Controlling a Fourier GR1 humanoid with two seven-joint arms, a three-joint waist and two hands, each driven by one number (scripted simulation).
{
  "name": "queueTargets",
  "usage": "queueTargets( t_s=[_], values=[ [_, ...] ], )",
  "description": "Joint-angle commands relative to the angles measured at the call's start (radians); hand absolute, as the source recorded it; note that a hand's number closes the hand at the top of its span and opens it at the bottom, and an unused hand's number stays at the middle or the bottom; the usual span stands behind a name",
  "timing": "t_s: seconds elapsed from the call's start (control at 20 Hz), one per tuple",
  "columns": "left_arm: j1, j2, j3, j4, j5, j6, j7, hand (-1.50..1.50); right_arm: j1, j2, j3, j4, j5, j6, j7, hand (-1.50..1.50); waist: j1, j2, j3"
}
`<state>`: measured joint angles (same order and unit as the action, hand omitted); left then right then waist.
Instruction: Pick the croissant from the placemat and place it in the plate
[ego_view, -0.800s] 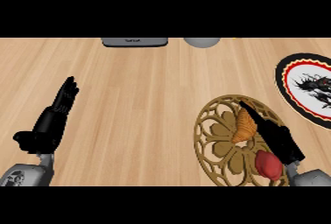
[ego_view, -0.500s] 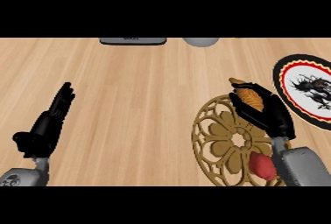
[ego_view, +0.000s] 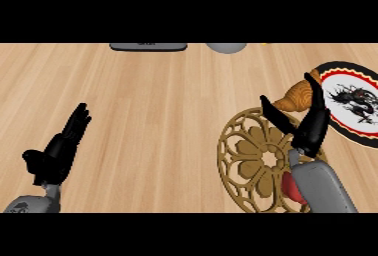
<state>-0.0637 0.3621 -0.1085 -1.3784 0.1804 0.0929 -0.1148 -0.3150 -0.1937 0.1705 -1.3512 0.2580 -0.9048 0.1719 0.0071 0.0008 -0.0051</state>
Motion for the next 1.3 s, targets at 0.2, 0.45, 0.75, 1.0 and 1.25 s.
queueTargets(
  t_s=[0.2, 0.45, 0.75, 1.0, 1.25],
  values=[
    [0.003, -0.009, 0.02, 0.038, 0.004, -0.013, -0.022, 0.0, 0.024, 0.189, 0.109, 0.09, 0.479, -0.338, 0.229, -1.5, -0.018, -0.008, 0.0],
    [0.059, -0.023, -0.002, 0.009, -0.017, 0.0, -0.025, 0.0, 0.08, 0.192, 0.001, 0.052, 0.718, -0.081, 0.479, -1.5, -0.034, -0.014, -0.001],
    [0.052, 0.0, 0.024, 0.012, 0.002, -0.019, -0.013, 0.0, 0.084, 0.193, 0.05, -0.023, 0.85, 0.273, 0.773, -1.5, -0.033, -0.016, -0.003],
    [0.024, -0.017, 0.025, 0.04, -0.004, -0.017, -0.017, 0.0, 0.093, 0.194, 0.119, -0.239, 0.896, 0.556, 1.033, -1.5, -0.037, -0.013, 0.001],
    [0.031, -0.038, 0.017, 0.033, -0.02, -0.011, -0.037, 0.0, 0.035, 0.194, 0.107, -0.305, 0.888, 0.734, 1.2, -1.5, -0.014, -0.006, 0.003]
  ],
)
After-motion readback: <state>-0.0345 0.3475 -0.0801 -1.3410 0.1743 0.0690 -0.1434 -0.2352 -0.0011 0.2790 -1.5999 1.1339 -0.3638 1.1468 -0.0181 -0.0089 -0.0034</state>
